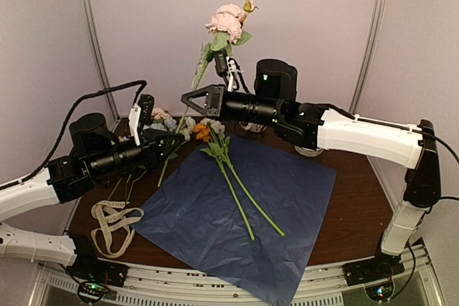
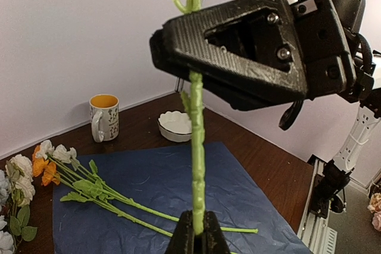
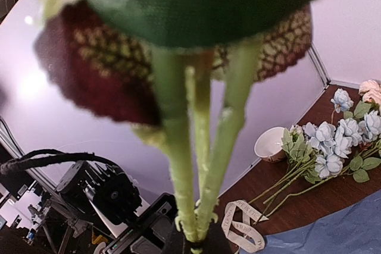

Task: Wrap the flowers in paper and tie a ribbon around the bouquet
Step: Pass from the left arm to the right, then place the fake flower on the flattened wrapping paper.

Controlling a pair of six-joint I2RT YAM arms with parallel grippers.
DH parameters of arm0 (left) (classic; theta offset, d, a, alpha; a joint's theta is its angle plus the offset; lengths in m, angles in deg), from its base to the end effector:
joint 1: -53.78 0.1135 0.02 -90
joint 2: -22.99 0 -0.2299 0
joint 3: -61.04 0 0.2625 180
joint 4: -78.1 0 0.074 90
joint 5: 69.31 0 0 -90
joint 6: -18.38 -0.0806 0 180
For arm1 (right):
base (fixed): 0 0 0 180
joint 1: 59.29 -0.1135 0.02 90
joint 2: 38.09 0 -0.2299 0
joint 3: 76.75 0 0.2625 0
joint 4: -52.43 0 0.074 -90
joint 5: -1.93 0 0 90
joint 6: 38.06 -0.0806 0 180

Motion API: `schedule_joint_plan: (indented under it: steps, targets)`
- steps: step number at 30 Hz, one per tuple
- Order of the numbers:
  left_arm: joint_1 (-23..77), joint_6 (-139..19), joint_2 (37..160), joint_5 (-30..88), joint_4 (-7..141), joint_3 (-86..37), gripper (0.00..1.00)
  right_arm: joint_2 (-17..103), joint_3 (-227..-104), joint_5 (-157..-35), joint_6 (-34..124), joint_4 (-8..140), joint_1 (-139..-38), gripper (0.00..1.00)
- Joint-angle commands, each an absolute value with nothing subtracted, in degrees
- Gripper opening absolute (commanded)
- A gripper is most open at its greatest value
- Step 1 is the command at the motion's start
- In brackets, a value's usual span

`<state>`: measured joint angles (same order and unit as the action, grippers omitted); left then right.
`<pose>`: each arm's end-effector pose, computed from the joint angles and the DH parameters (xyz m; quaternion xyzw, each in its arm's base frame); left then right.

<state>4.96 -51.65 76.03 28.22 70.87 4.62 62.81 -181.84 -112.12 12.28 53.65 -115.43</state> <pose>0.1878 -0.2308 0.3023 0.2250 0.6947 -0.4245 0.5352 0.2361 0.4108 0.3661 -0.2460 0.6448 0.6224 0.3691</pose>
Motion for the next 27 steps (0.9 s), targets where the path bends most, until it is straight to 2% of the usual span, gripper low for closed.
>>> schedule_joint_plan:
  steps: [1,2,3,4,6,10,13,15,20,27]
  targets:
    - [4.7,-53.0,75.3,28.3,71.9,4.5,0.2,59.7,-181.2,-107.8,13.0,56.1,-114.2,0.0]
    - [4.7,-52.9,75.4,28.1,71.1,4.2,0.43,59.2,-181.0,-107.5,13.7,58.5,-113.7,0.0]
    - [4.8,-52.4,75.5,26.9,70.0,3.9,0.6,58.6,-181.0,-107.0,14.8,61.4,-113.0,0.0]
    - [4.8,-51.5,75.6,24.0,68.4,3.0,0.71,58.1,-181.1,-106.6,16.0,64.6,-112.3,0.0]
    - [4.9,-51.1,76.2,18.6,63.4,0.4,0.81,57.5,-182.0,-105.5,19.4,73.0,-110.8,0.0]
    - [7.8,-49.8,80.4,12.1,49.4,-7.1,0.84,60.6,-188.7,-100.6,29.3,97.2,-108.8,0.0]
    - [13.7,-47.1,84.5,13.5,40.5,-10.5,0.84,66.5,-196.1,-92.7,35.4,117.7,-108.4,0.0]
    - [17.7,-45.9,86.2,14.6,37.8,-11.0,0.84,70.8,-200.1,-88.3,37.4,125.9,-108.2,0.0]
    - [25.5,-44.1,88.5,17.7,35.7,-10.3,0.84,80.5,-206.7,-87.3,38.8,133.8,-107.7,0.0]
    - [27.6,-45.0,90.0,18.5,35.5,-8.5,0.84,90.5,-213.0,-88.0,38.6,133.9,-107.5,0.0]
